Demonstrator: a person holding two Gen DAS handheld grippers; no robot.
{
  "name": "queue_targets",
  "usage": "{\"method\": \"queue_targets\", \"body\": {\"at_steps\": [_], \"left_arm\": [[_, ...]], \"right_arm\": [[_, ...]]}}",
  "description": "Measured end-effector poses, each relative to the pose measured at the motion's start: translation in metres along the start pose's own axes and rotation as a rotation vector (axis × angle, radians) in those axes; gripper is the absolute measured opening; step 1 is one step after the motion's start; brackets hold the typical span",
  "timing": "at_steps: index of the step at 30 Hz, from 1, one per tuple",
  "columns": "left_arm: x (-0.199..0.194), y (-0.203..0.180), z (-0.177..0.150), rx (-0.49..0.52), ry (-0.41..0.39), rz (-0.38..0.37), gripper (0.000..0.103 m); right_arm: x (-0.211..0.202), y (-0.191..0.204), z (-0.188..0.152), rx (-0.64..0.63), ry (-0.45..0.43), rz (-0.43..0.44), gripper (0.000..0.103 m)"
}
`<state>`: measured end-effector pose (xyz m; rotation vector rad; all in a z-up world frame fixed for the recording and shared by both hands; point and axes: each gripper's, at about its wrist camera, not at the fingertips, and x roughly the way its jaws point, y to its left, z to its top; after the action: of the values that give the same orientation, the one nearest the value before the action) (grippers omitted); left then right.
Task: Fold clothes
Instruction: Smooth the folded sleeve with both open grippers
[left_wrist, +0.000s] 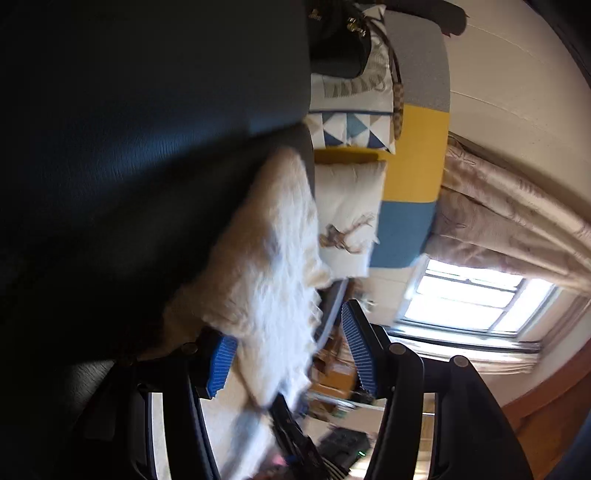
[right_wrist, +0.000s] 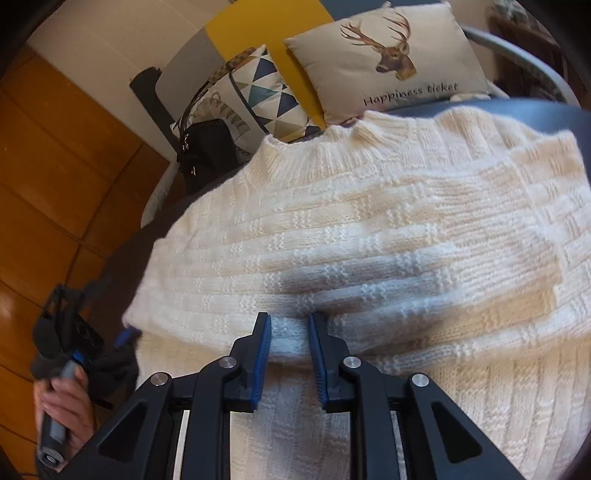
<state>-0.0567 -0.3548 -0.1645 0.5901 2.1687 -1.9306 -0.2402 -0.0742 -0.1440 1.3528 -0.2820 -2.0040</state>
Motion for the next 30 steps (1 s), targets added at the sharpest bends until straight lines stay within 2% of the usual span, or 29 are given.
{"method": "queue_targets", "body": {"at_steps": [1,2,5,11,12,14,19,21,24,26,29,30], "left_arm": [[-0.003,0.0,-0.001,0.028,-0.011,0.043,0.035],[-0.006,0.002,-0.002,0.058,-0.023,0.102,0.024],[-0.008,0.01,-0.001,0.092,-0.033,0.173,0.011],[-0.012,0.004,-0.002,0.151,-0.019,0.22,0.012],[-0.014,0.002,-0.003,0.152,-0.011,0.21,0.014],[-0.021,-0.002,-0.007,0.137,0.015,0.157,0.031],[-0.035,-0.029,-0.023,0.255,0.005,0.092,0.035],[-0.026,-0.04,-0.031,0.316,0.036,0.076,0.035],[0.003,-0.047,-0.038,0.365,0.098,0.112,0.035],[0.019,-0.045,-0.038,0.398,0.109,0.182,0.036],[0.029,-0.031,-0.03,0.38,0.12,0.241,0.035],[0.032,-0.026,-0.027,0.374,0.123,0.26,0.035]], "right_arm": [[0.0,-0.001,0.0,-0.001,-0.001,0.0,0.018],[0.001,-0.002,-0.001,-0.001,-0.001,0.0,0.016],[0.002,-0.008,-0.001,0.01,-0.004,0.009,0.01],[-0.001,-0.016,0.003,0.047,0.0,0.021,0.007],[-0.007,-0.017,0.005,0.056,-0.008,0.021,0.007],[-0.017,-0.021,0.009,0.072,-0.024,0.021,0.011],[-0.043,-0.029,0.018,0.113,-0.063,0.02,0.016],[-0.051,-0.034,0.022,0.104,-0.074,-0.024,0.016],[-0.049,-0.038,0.024,0.086,-0.046,-0.069,0.016],[-0.042,-0.037,0.023,0.054,-0.021,-0.131,0.016],[-0.033,-0.043,0.022,0.024,-0.015,-0.2,0.012],[-0.035,-0.046,0.022,0.035,-0.021,-0.189,0.012]]}}
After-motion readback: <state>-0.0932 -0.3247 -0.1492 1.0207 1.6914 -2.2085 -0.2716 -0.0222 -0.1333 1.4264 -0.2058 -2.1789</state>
